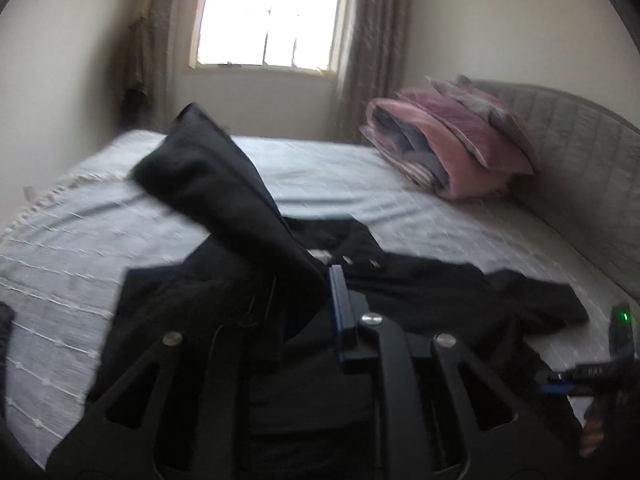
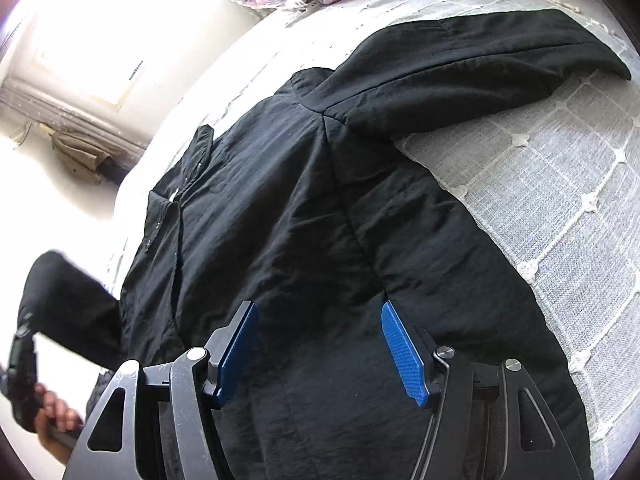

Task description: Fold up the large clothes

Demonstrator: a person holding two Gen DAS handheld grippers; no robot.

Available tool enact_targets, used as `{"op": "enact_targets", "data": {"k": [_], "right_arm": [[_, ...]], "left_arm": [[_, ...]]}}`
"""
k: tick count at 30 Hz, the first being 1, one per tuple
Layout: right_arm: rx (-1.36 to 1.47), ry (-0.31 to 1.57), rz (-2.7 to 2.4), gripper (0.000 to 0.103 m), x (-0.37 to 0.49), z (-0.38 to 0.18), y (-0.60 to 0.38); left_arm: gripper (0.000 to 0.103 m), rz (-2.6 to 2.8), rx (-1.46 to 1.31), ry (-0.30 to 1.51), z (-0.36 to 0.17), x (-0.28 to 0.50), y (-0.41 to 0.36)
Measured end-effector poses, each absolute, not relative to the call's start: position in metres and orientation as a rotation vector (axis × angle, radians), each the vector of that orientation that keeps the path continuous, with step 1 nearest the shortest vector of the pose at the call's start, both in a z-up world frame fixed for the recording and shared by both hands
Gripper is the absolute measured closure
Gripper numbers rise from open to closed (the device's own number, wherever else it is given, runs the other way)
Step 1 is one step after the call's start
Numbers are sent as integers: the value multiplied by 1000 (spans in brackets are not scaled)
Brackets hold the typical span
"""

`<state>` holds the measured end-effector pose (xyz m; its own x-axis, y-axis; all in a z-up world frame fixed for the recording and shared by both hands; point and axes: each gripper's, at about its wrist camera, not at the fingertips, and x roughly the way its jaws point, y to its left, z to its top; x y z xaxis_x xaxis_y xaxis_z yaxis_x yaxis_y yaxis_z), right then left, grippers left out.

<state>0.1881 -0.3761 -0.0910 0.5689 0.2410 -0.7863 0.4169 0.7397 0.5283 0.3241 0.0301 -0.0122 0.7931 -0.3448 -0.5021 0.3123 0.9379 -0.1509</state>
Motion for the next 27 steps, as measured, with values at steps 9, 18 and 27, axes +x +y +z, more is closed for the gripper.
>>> {"op": "enact_targets", "data": {"k": [9, 18, 27], "right_arm": [[825, 978, -108, 38, 184, -94, -388], [837, 982, -110, 38, 177, -95, -394], [766, 1003, -129, 38, 188, -94, -380]], "left_arm": [[67, -437, 27, 733, -59, 325, 4], [37, -122, -47, 797, -44, 361, 116], [27, -12, -261, 914, -44, 448, 219]]}}
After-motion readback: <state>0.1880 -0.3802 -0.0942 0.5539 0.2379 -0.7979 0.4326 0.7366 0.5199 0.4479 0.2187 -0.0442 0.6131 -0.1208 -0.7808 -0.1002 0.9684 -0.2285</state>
